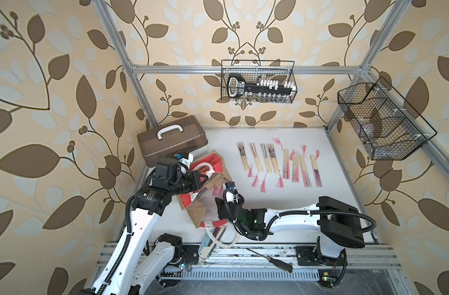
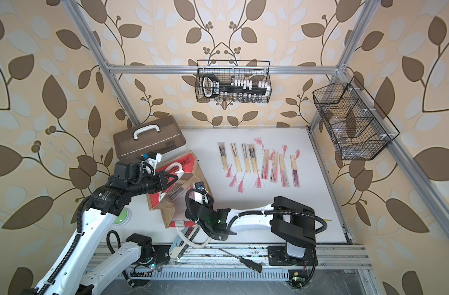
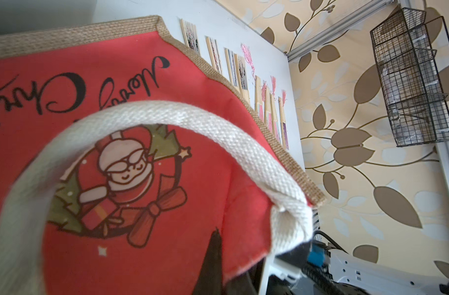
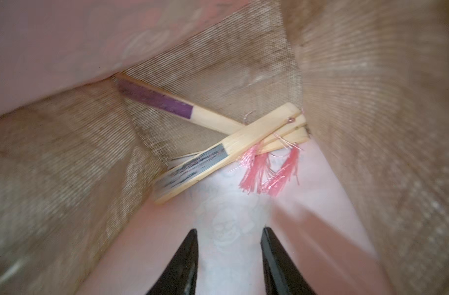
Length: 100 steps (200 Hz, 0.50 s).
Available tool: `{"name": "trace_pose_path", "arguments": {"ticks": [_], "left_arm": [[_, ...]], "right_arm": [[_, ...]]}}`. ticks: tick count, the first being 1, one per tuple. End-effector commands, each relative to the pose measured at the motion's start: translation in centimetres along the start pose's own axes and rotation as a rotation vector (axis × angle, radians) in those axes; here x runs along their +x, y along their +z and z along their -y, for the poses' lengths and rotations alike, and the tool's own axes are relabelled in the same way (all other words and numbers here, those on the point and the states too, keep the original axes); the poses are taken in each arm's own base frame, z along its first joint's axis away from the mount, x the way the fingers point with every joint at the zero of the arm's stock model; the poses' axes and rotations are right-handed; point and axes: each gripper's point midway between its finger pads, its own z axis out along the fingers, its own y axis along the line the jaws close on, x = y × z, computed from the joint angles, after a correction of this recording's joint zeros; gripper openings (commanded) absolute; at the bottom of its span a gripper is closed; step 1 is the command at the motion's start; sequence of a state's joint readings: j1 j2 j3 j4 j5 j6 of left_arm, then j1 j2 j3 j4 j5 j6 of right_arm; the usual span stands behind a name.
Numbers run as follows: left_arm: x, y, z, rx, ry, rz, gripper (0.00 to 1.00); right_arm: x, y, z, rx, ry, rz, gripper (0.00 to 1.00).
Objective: Take out the folding fans from the tote bags
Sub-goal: Pick up the folding fan from the canvas bag.
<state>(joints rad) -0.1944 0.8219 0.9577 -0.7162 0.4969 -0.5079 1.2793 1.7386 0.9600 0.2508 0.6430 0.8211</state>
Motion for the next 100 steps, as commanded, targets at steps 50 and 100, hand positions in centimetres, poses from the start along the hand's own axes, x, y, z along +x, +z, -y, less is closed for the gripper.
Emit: {"name": "trace_pose_path", "arguments": {"ticks": [50,100], "left_arm": [[-0.4,-0.1,0.3,0.026,-0.021,0.022,0.0],[0.1,0.0,1.0,0.08,0.043,0.004,0.0]], "right_arm": [[0.0,1.7,-0.8,-0.047,0.306,-0.041,0.49],[1.3,2.3,-3.6,-0.118,0.475,-0.08,0.5]]}}
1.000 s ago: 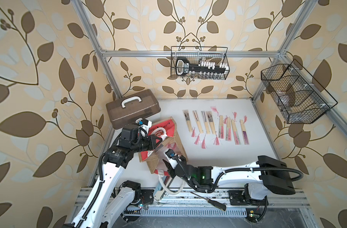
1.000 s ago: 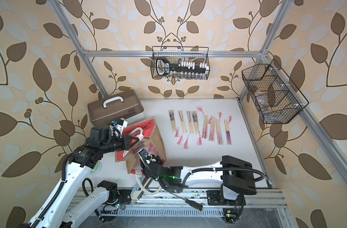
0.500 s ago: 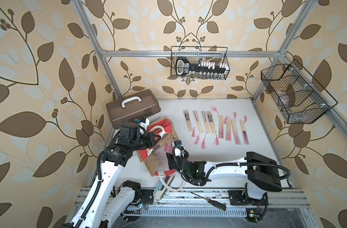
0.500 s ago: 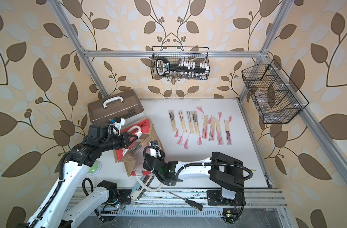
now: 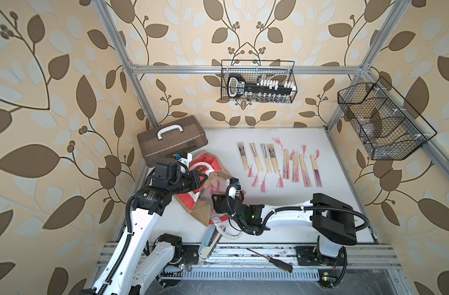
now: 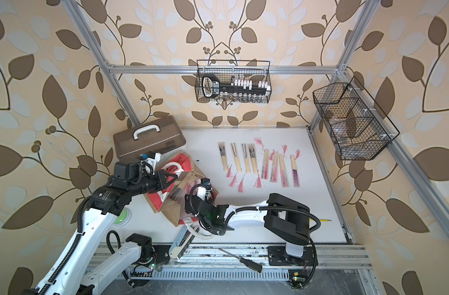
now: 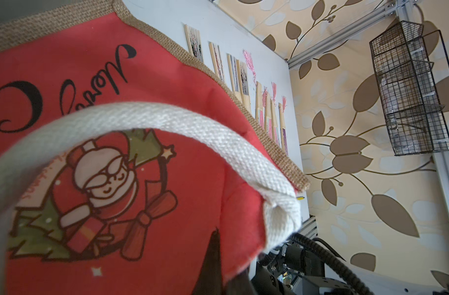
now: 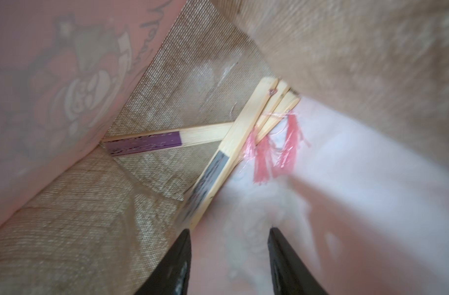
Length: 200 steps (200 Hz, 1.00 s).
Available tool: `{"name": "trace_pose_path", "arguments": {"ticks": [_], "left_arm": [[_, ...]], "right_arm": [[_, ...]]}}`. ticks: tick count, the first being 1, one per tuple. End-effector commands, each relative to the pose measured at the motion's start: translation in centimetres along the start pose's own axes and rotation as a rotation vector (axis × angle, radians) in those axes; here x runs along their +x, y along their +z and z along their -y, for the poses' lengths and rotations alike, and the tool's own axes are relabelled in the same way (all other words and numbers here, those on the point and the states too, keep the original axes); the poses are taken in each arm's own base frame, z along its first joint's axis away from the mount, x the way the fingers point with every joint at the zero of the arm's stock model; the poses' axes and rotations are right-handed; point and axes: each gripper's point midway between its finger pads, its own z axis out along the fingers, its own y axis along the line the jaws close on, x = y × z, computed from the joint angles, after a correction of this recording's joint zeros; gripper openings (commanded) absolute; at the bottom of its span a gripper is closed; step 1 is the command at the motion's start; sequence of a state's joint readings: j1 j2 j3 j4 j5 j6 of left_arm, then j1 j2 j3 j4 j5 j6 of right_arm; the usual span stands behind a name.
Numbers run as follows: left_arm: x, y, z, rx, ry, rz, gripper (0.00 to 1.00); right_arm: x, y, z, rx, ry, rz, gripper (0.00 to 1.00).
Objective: Take out the folding fans from the tote bags
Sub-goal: Pick up the folding fan from the canvas bag.
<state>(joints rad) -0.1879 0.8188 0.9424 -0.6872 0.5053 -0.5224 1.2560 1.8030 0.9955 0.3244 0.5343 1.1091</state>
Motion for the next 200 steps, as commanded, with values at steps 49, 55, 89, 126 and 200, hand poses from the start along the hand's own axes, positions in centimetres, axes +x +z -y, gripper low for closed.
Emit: {"name": "trace_pose_path", "arguments": {"ticks": [49,55,89,126,200], "left_arm": [[0.3,-0.4,2.4,0.133,0.083,-0.019,0.0],[0.3,-0.3,2.4,0.135,0.084,-0.022,0.0],[0.4,-0.3,3.0,0.159,0.101,-0.047,0.0],[0.1,-0.5,3.8,0.189,0.111,-0.048,0.0],[0.0,0.1,3.6,0.179,0.119,-0.084,0.0]], "right_arm": [[3.7,3.4,-3.2,-0.128,0.334,-0.1,0.5],[3.9,3.7,-3.2,-0.125,0.35,-0.105,0.5],[3.7,5.1,-2.7,-0.11,0.383,-0.084,0.5],[3.4,6.9,-1.5,-0.106,0.458,-0.083,0.48],[3.5,7.8,-0.7,-0.113,0.46,-0.094,0.45]]}}
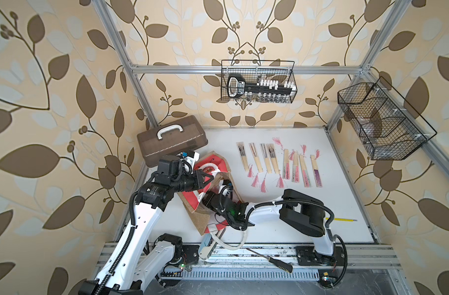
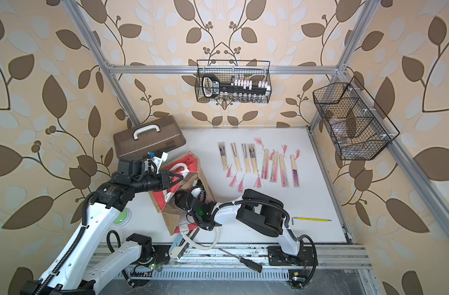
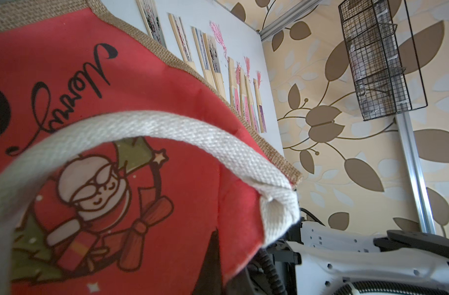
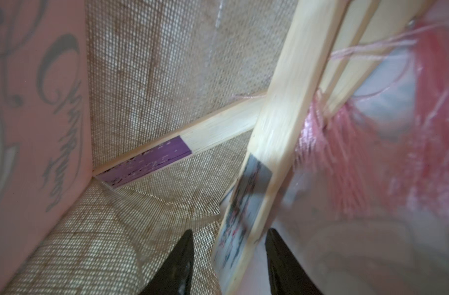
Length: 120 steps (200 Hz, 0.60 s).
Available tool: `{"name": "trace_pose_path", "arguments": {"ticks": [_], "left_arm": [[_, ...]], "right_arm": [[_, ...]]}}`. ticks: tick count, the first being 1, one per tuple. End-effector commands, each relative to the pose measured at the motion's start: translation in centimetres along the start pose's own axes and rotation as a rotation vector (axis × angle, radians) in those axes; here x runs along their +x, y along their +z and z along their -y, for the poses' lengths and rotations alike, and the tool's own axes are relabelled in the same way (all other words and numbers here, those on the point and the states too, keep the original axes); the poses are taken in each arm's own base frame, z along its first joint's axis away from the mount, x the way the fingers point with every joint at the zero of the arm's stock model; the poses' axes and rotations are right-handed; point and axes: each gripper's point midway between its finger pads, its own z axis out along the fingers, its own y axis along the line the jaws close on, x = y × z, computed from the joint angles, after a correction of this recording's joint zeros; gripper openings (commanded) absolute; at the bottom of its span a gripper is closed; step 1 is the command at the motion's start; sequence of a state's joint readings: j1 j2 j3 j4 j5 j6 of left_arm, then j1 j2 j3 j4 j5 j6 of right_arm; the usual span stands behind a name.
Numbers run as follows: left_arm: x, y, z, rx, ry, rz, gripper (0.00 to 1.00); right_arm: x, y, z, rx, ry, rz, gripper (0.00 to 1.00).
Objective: Take out the folding fans from the tote bags
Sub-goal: Pick up the folding fan from the canvas bag.
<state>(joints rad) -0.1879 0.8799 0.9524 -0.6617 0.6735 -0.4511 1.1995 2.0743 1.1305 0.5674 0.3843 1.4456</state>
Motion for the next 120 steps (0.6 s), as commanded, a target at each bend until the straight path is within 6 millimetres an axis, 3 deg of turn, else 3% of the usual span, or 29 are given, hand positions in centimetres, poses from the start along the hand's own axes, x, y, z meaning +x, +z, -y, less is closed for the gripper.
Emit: {"name": "trace_pose_path", "arguments": {"ticks": [1,42,69,120], "left_arm": [[-1.0,-0.7,1.7,0.045,0.066,0.02,0.0],[-0.8,-1.1,2.0,0.049,0.08,0.014,0.0],[-0.7,-1.1,2.2,0.062,0.076,0.015,0.0],[-0.3,-1.1,1.7,0.046,0.068,0.009,0.0]], "right_arm": [[0.3,1.1,1.1,0.0,0.054,-0.019,0.45],[1.0,2.1,2.3,0.022,0.084,-0.063,0.42],[1.1,2.8,2.1,0.012,0.085,-0.08,0.41],[1.3,3.4,1.7,-0.02,0.074,-0.1,0.3]]}}
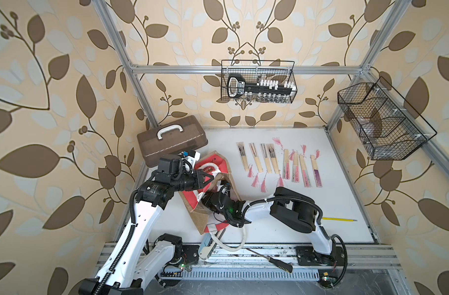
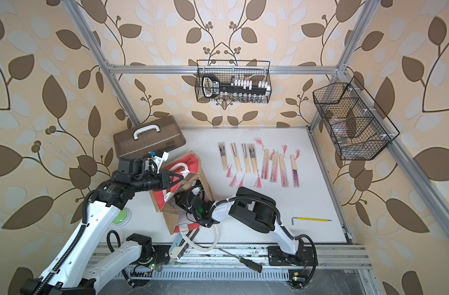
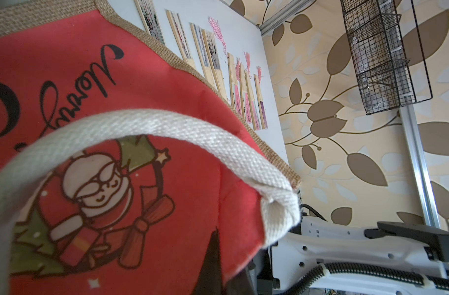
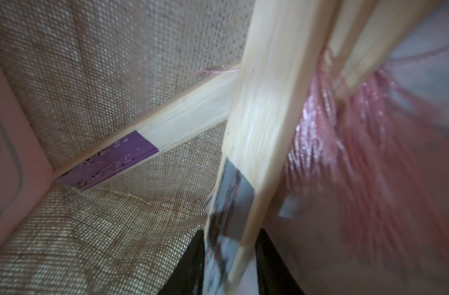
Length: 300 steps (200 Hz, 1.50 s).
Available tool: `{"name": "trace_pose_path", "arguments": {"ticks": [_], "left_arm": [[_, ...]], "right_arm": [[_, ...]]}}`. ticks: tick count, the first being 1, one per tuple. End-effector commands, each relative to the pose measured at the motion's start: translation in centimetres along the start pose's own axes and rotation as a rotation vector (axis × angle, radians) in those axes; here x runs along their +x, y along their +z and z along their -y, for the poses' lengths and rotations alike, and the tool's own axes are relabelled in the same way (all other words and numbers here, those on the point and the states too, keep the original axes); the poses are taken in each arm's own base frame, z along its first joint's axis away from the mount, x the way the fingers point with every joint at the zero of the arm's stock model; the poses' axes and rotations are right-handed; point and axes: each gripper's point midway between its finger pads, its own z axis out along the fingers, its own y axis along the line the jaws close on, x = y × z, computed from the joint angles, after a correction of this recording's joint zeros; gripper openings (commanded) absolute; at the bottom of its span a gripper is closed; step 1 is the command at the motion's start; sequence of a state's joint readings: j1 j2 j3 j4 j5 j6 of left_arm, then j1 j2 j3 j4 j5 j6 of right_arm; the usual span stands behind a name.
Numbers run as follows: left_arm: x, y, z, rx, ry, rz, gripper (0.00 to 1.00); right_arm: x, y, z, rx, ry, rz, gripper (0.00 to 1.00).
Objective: Take out the folding fans from the tote bags
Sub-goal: Pick up the folding fan from the canvas bag.
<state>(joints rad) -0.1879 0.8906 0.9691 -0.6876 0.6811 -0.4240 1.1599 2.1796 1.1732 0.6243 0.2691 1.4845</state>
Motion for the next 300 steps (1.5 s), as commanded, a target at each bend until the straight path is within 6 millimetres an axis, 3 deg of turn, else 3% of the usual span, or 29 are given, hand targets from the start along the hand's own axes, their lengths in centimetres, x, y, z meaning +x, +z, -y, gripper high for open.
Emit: {"name": "trace_pose_path", "arguments": {"ticks": [1,98,138,209,300], "left_arm": [[-0.5,-1.0,1.6,0.046,0.053,0.026,0.0],[-0.5,-1.1,1.2,0.024,0.049,0.03,0.0],[-0.5,-1.0,1.0,0.01,0.051,0.032,0.0],[-1.2,-1.6,0.2,-0.064,0.048,0.07,0.0],[-1.3,-1.5,-0.1,-0.062,0.045,0.096,0.0]], "right_arm": [[0.3,0.7,-0.3,-0.024,0.019,-0.02,0.3],[0.8,0.8,-1.1,-0.039,0.0,-0.036,0.12],[1.0,-0.9,-3.5,-0.076,-0.03,-0.035,0.11],[-0.1,-4.3,-6.0,-0.111,-0.103,0.01,0.11],[-1.2,-7.5,-5.1,-0.072,-0.2,0.015,0.11]]}}
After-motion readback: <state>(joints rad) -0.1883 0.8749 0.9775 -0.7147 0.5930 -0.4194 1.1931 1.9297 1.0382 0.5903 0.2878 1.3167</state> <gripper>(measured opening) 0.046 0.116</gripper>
